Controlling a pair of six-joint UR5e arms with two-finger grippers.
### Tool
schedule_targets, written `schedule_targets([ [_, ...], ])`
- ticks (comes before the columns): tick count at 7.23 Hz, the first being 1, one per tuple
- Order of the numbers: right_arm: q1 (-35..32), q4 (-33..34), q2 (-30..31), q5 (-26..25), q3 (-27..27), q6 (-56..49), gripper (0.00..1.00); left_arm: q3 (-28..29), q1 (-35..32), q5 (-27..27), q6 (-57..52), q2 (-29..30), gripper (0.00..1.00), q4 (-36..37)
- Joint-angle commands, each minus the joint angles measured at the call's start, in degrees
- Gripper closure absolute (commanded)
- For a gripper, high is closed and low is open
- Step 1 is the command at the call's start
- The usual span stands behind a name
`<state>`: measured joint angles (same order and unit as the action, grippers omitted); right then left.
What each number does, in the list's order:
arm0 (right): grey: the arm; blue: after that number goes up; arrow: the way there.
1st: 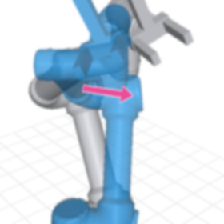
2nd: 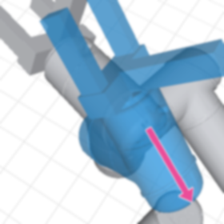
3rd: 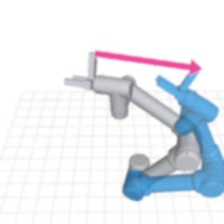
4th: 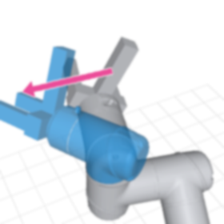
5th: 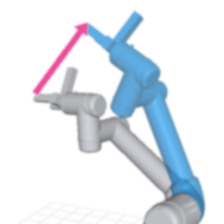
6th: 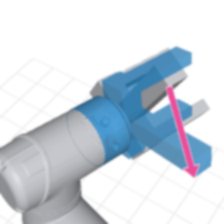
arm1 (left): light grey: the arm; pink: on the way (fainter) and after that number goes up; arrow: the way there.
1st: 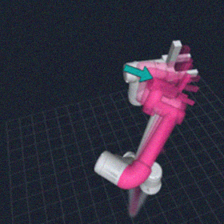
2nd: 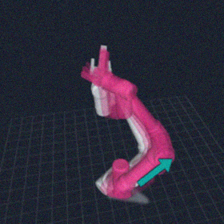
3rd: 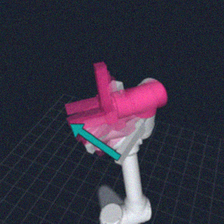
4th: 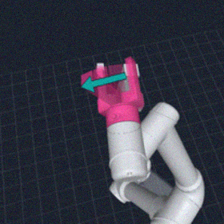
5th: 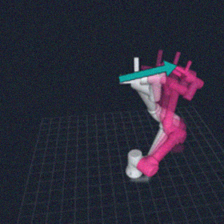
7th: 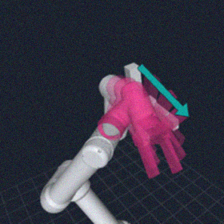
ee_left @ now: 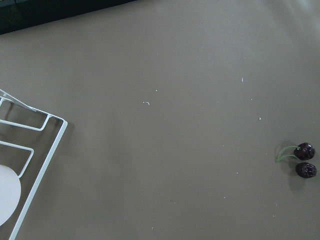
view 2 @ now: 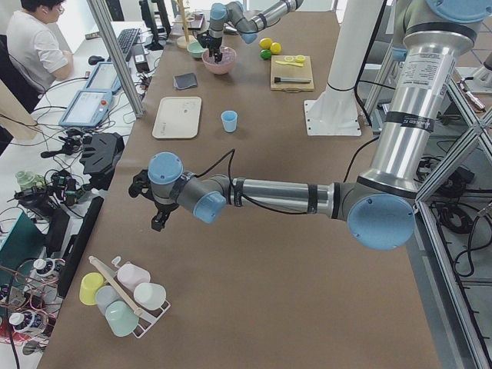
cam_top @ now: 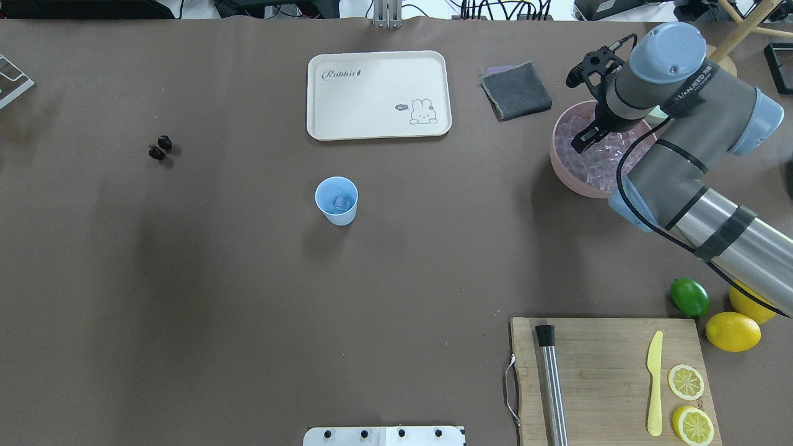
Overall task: Put ice and cherries in cup
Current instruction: 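Grasp another ice cube in the pink bowl with the right gripper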
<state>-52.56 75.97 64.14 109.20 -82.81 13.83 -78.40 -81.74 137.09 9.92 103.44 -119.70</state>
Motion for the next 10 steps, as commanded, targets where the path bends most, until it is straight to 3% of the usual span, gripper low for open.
schedule_targets([
  [1, -0.5, -0.4, 0.2, 0.1, 0.3, -0.6, 0.26, 0.1, 0.0, -0.1, -0.1, 0.0, 0.03, 0.0],
  [5, -2.0, 0.1, 0.1, 0.7, -0.2, -1.7, 0.31, 0.2, 0.4, -0.1, -0.1, 0.2, 0.03, 0.1],
  [10, -1.6, 0.5, 2.0, 0.1, -1.6, -1.8, 0.29, 0.5, 0.4, -0.5, -0.1, 0.3, 0.03, 0.0],
])
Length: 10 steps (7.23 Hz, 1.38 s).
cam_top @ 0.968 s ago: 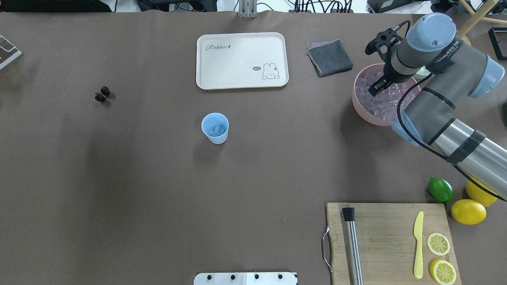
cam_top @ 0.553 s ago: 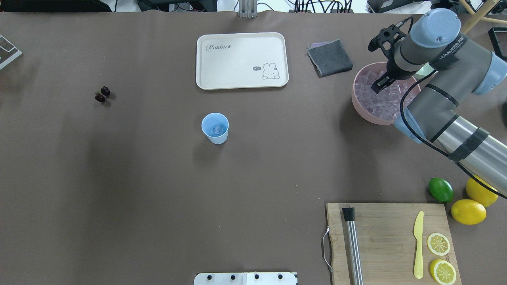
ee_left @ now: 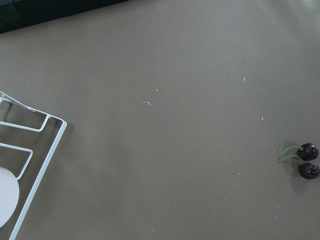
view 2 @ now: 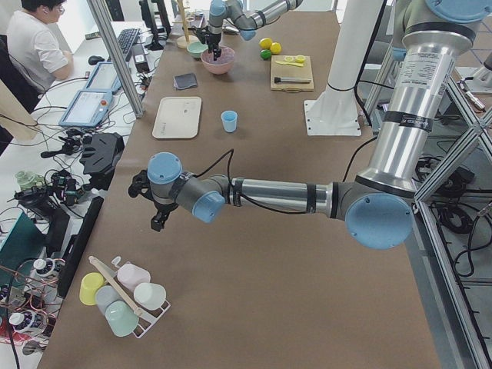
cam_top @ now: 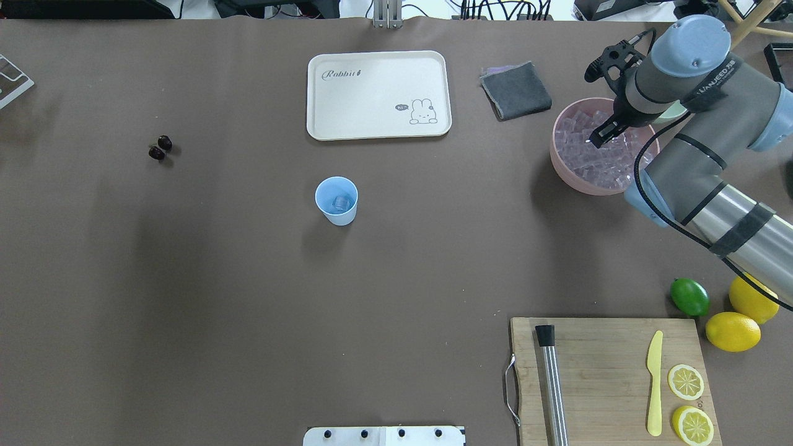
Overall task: Put ice and cherries in cup
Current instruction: 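Grasp another ice cube in the pink bowl with the right gripper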
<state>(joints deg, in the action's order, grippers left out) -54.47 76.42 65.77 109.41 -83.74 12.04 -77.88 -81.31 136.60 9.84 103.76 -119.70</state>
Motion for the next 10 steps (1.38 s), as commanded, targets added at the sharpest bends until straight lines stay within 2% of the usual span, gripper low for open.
schedule_targets([
  [1, 0.5, 0.0, 0.9, -0.2, -1.0, 0.1, 0.29, -0.1, 0.0, 0.0, 0.0, -0.1, 0.03, 0.0],
  [3, 0.7, 0.0, 1.2, -0.2, -1.1, 0.1, 0.33, -0.2, 0.0, 0.0, 0.0, -0.1, 0.03, 0.0],
  [5, 0.9, 0.0, 1.2, -0.3, -1.0, 0.1, 0.57, 0.0, 0.0, 0.0, 0.1, 0.3, 0.03, 0.0],
  [6, 0.9, 0.0, 1.1, -0.2, -1.1, 0.1, 0.63, 0.0, 0.1, 0.0, 0.0, 0.4, 0.03, 0.0],
  [8, 1.0, 0.0, 1.0, -0.2, -1.1, 0.1, 0.67, 0.0, 0.0, 0.0, 0.1, 0.4, 0.03, 0.1],
  [10, 0.9, 0.0, 1.1, -0.2, -1.3, 0.1, 0.77, 0.1, 0.1, -0.1, 0.5, 0.4, 0.03, 0.0],
])
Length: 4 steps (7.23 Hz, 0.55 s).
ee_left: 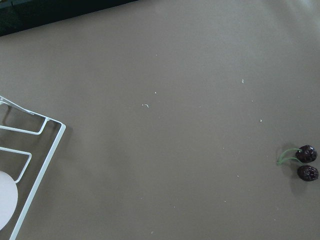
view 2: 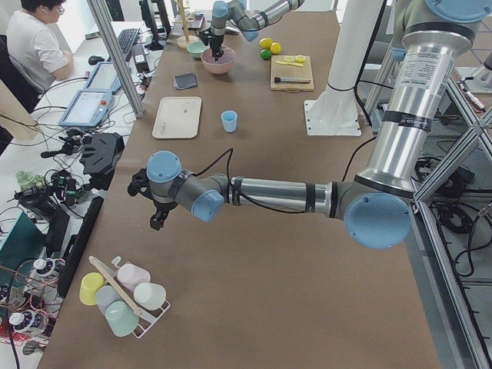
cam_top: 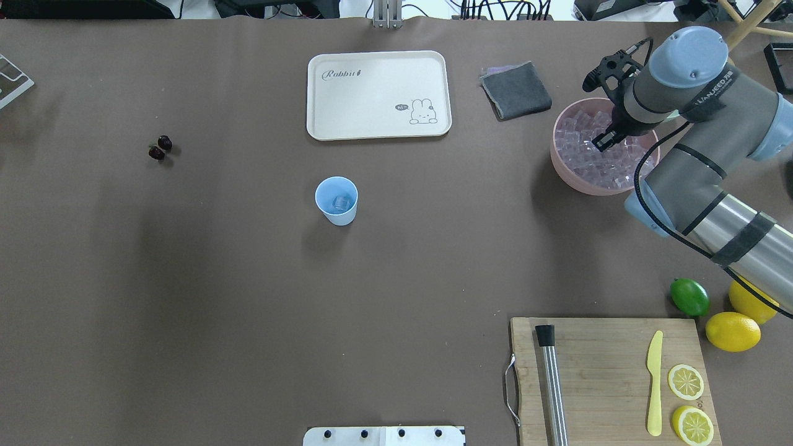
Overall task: Put ice and cherries in cup
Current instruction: 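Grasp another ice cube in the pink bowl with the right gripper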
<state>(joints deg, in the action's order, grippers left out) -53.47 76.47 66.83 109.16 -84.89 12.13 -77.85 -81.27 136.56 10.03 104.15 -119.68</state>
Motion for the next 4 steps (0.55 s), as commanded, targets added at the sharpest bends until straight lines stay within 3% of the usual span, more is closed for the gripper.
schedule_targets([
  [1, -0.1, 0.2, 0.1, 0.1, -0.9, 0.0, 0.85, 0.1, 0.4, 0.0, 0.3, 0.0, 0.03, 0.0],
  [3, -1.3, 1.1, 0.1, 1.7, -3.1, 0.0, 0.96, 0.0, 0.4, 0.0, 0.4, 0.0, 0.03, 0.0],
  [4, -2.0, 8.0, -0.8, 3.8, -7.4, 0.1, 0.99, -0.2, 0.4, 0.0, 0.6, 0.0, 0.03, 0.0],
])
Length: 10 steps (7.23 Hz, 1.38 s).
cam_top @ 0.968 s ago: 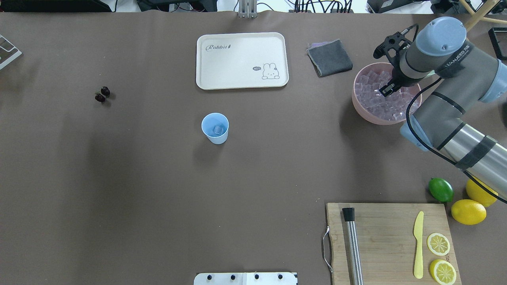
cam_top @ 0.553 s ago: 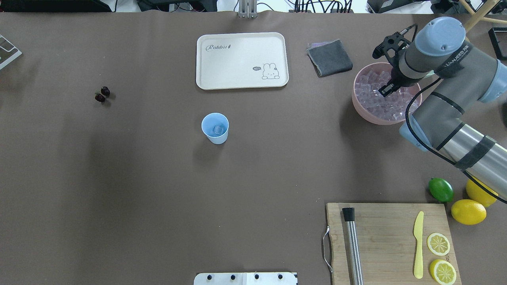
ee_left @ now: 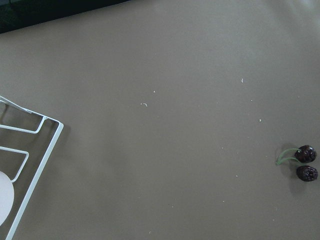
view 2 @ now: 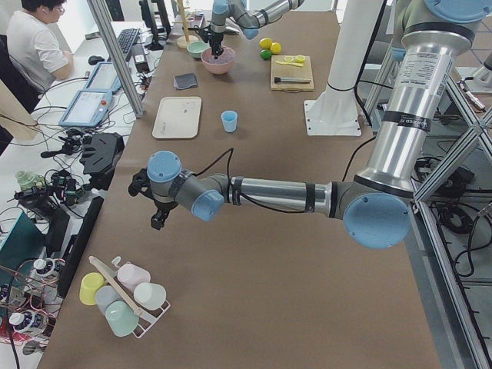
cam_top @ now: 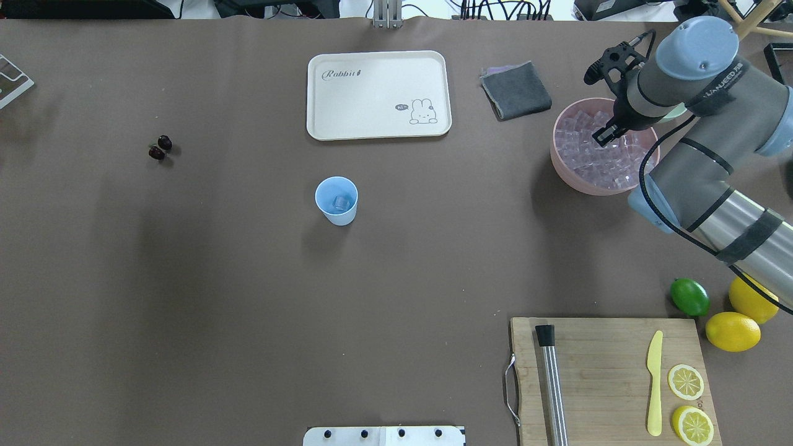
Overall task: Put ice and cherries in cup
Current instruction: 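Grasp another ice cube in the pink bowl with the right gripper, then carry the second ice cube with the right gripper over the cup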
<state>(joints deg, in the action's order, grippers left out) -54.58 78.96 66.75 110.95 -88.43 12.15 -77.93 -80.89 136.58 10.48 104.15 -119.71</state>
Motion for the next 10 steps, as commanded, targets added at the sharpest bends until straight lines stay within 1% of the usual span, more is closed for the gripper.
schedule_targets([
  [1, -0.9, 14.9, -3.3, 2.0, -9.7, 0.2, 1.00, -0.1, 0.0, 0.0, 0.6, 0.0, 0.03, 0.0],
  [2, -0.5, 22.7, -8.5, 2.5, -12.0, 1.5, 1.00, 0.1, 0.0, 0.0, 0.5, 0.0, 0.03, 0.0],
  [3, 2.3, 25.8, -13.3, 3.0, -12.3, 7.4, 1.00, 0.0, 0.0, 0.0, 0.5, 0.0, 0.03, 0.0],
  [4, 8.9, 25.7, -18.9, 2.2, -11.3, 20.2, 1.00, 0.0, 0.0, 0.0, 0.6, 0.0, 0.03, 0.0],
  [5, 14.3, 25.5, -25.2, 0.0, -10.2, 30.0, 1.00, 0.1, 0.1, -0.1, 0.9, 0.0, 0.03, 0.0],
  [6, 19.8, 25.3, -30.4, -4.3, -8.0, 37.1, 1.00, 0.1, 0.9, -0.7, 1.1, 0.2, 0.03, 0.1],
  [7, 23.0, 24.0, -35.1, -6.0, -4.0, 40.9, 1.00, 0.5, 1.6, -2.4, 1.2, 0.7, 0.03, 0.1],
  [8, 23.8, 21.6, -36.4, -6.4, -0.8, 41.5, 1.00, 0.7, 1.6, -2.8, 1.1, 1.1, 0.03, 0.1],
  [9, 24.2, 15.9, -36.9, -7.9, 4.0, 41.6, 1.00, 0.8, 1.7, -2.8, 1.2, 1.1, 0.03, 0.1],
  [10, 24.2, 10.5, -37.1, -8.2, 9.0, 41.6, 1.00, 0.7, 2.6, -2.8, 1.2, 1.1, 0.03, 0.0],
])
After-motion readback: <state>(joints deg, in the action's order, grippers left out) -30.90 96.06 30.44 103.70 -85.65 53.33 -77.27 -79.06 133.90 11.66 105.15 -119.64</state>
